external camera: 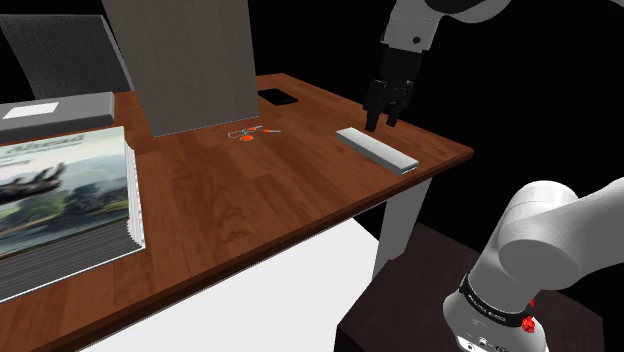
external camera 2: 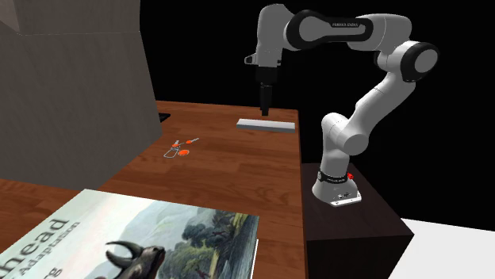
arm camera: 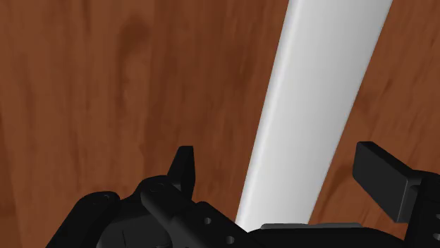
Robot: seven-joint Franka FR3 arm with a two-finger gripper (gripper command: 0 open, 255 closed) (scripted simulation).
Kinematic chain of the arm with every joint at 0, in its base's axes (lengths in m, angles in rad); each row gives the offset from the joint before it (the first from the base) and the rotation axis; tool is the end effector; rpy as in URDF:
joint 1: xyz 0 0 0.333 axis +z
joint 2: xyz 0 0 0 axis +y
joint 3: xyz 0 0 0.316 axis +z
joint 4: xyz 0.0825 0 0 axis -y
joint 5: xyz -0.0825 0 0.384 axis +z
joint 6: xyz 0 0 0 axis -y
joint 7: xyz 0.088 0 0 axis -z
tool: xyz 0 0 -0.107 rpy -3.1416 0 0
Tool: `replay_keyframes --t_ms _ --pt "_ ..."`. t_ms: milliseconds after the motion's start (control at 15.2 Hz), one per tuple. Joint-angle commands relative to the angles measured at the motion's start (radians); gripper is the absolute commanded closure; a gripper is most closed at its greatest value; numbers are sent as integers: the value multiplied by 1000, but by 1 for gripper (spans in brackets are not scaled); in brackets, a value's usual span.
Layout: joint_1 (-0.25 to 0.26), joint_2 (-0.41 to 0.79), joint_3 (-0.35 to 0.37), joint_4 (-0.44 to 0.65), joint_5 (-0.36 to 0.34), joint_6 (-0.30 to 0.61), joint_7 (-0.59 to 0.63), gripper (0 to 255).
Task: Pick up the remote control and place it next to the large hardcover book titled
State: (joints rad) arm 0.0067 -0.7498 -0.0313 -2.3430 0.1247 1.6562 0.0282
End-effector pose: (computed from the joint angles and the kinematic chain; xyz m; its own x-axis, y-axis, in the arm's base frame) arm 0.3255 0.0015 0.5940 0.9968 -0.0560 0.0577 -0.0470 -0.9880 -0.1472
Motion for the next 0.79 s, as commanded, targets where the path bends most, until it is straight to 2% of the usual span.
replay_keyframes --t_ms 0,198,726 --pt "0 0 0 0 0 0 0 0" --pt "6 2 147 36 -52 -75 134 0" --pt "9 -17 163 -77 -49 14 140 0"
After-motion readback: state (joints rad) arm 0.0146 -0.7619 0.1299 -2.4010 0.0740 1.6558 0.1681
